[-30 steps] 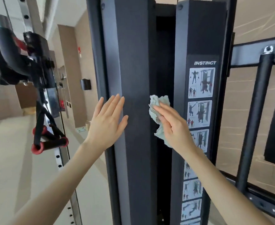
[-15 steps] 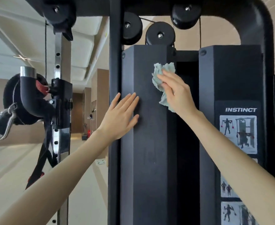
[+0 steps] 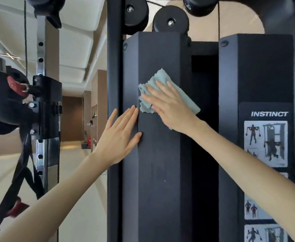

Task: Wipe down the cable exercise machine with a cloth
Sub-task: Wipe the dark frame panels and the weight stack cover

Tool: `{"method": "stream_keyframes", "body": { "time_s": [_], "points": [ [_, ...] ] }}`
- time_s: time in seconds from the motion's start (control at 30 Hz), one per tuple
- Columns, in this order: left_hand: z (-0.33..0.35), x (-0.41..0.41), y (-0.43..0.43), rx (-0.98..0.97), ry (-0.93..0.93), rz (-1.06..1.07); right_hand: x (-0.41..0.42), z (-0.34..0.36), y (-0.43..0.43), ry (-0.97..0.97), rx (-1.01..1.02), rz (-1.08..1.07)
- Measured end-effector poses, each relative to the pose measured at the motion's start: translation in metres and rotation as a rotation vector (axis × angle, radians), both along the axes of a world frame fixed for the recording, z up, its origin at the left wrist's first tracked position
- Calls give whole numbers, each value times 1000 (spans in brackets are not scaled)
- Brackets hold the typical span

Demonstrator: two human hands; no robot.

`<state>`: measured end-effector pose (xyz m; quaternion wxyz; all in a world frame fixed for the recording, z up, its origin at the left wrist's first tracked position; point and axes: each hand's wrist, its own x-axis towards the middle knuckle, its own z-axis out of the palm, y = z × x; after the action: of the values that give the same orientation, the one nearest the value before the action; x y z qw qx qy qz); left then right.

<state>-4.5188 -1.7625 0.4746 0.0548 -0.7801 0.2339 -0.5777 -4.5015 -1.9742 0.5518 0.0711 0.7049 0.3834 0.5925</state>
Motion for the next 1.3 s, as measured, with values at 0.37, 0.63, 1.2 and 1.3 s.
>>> {"method": "stream_keyframes", "body": {
  "time_s": [0.37,0.63,1.2,1.3],
  "points": [
    [-21,-2,7,19,42,-41,-10,55,8,31,143,-148],
    [-52,1,11,21,108,-73,-3,-58,-2,-43,47,-67],
    [-90,-9,5,-34,218,-115,-3,-76,8,-28,129,-85],
    [-107,-12,7,-18,255,-123,-4,-149,6,10,108,-35]
  ]
}}
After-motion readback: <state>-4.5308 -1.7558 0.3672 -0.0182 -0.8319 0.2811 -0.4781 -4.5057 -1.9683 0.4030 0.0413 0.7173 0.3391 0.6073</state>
